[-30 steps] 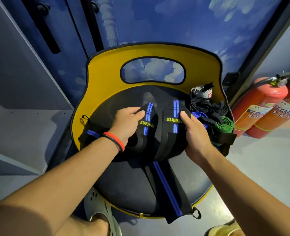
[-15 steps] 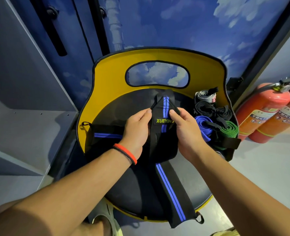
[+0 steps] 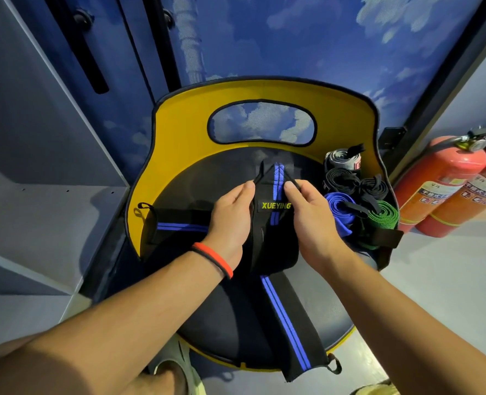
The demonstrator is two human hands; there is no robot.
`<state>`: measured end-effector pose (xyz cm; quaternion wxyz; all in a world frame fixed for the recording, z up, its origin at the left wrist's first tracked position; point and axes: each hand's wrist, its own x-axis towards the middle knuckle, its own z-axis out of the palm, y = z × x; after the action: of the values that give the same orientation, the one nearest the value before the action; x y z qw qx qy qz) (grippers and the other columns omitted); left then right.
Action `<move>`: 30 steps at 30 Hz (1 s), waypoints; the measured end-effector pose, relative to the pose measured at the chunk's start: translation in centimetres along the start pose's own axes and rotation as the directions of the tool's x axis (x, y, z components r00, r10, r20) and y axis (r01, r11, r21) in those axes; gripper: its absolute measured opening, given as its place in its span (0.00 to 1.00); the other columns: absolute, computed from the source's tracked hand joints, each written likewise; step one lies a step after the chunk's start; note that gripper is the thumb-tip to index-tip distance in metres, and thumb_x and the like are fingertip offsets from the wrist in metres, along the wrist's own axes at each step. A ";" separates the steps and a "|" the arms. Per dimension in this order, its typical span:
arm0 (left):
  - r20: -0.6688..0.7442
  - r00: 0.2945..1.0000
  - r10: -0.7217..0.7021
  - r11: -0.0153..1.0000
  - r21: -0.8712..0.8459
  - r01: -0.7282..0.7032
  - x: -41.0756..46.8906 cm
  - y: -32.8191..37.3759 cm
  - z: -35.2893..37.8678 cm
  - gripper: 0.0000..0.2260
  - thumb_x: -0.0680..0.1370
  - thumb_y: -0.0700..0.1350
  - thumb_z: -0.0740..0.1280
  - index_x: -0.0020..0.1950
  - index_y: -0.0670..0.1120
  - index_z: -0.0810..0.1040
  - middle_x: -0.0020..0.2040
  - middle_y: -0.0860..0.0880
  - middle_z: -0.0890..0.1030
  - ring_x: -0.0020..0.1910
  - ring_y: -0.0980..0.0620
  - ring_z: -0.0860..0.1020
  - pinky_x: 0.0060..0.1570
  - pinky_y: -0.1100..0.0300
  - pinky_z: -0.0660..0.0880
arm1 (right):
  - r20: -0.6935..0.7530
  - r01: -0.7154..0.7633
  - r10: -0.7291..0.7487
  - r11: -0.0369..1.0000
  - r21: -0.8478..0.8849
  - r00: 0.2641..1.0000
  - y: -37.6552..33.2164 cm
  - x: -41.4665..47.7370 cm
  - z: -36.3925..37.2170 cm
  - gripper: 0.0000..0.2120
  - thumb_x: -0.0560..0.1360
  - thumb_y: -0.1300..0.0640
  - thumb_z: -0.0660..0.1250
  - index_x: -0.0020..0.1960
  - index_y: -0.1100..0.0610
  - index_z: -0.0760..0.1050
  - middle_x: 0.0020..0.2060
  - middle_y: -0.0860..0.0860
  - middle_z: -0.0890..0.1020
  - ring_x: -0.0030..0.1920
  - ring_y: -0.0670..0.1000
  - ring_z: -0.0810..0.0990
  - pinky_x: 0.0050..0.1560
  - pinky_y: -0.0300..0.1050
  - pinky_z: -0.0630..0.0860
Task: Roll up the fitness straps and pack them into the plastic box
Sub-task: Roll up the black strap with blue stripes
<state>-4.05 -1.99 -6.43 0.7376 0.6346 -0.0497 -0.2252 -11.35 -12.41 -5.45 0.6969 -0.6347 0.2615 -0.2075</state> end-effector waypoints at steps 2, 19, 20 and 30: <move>0.012 1.000 -0.027 1.000 -0.012 0.027 0.0 0.0 0.1 0.22 0.74 0.59 0.66 0.64 0.49 0.82 0.58 0.49 0.85 0.61 0.48 0.82 0.67 0.46 0.75 | -0.039 0.028 -0.027 1.000 0.009 0.999 0.2 0.0 0.1 0.07 0.81 0.50 0.66 0.51 0.48 0.83 0.47 0.49 0.86 0.54 0.54 0.84 0.65 0.61 0.77; -0.064 0.997 0.031 0.998 0.061 -0.027 -0.5 1.4 0.5 0.13 0.85 0.50 0.60 0.52 0.51 0.84 0.53 0.50 0.86 0.56 0.53 0.83 0.64 0.48 0.77 | -0.099 0.094 -0.094 0.996 -0.001 0.991 0.6 1.2 2.0 0.18 0.78 0.52 0.68 0.67 0.51 0.80 0.52 0.48 0.87 0.55 0.48 0.85 0.64 0.56 0.78; -0.071 0.997 0.039 0.997 0.062 -0.035 -0.6 1.4 0.5 0.12 0.84 0.50 0.61 0.53 0.51 0.84 0.54 0.50 0.86 0.57 0.52 0.83 0.65 0.47 0.77 | -0.096 0.095 -0.097 0.995 -0.020 0.991 0.6 1.3 2.0 0.16 0.79 0.52 0.68 0.65 0.50 0.81 0.50 0.46 0.87 0.52 0.46 0.85 0.62 0.53 0.79; -0.114 0.993 0.029 0.998 0.055 -0.023 -0.9 2.0 0.6 0.20 0.82 0.53 0.61 0.70 0.46 0.77 0.65 0.52 0.80 0.66 0.54 0.77 0.71 0.52 0.71 | 0.094 0.139 -0.109 0.898 -0.419 0.990 0.0 1.6 1.9 0.14 0.83 0.54 0.58 0.63 0.47 0.78 0.52 0.52 0.80 0.53 0.53 0.79 0.56 0.45 0.76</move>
<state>-4.49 -2.01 -4.23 0.7247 0.6655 -0.0216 -0.1771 -8.90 -11.91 -5.52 0.5362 -0.7930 0.2354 -0.1680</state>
